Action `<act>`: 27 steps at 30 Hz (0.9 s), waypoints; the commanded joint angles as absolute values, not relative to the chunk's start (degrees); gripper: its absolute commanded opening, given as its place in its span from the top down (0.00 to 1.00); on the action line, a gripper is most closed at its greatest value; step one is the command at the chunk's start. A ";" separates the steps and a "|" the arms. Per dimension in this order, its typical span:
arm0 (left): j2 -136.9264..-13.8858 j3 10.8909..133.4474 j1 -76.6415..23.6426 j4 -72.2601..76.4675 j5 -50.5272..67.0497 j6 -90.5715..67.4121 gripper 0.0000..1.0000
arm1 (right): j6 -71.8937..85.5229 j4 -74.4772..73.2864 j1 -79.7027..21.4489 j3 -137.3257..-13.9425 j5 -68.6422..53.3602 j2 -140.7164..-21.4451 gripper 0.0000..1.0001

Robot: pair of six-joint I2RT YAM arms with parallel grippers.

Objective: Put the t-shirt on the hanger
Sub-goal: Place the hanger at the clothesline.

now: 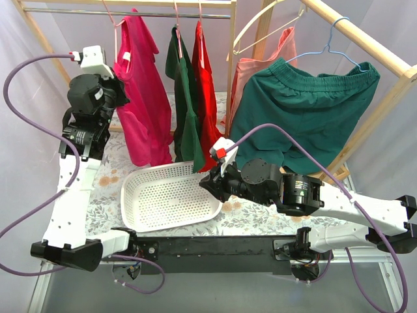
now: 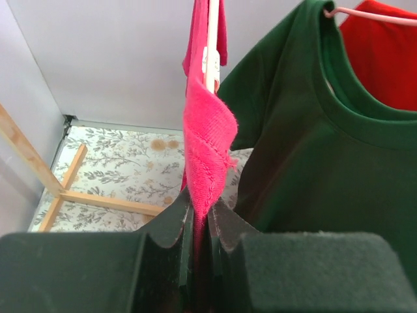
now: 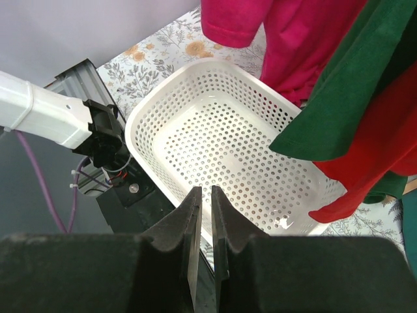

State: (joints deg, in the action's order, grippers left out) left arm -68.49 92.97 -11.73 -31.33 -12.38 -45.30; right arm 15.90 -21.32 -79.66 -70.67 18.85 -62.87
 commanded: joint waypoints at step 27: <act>-65.30 91.67 -5.89 -30.67 0.80 -54.84 0.46 | 15.29 -20.74 -79.63 -69.96 19.34 -61.52 0.80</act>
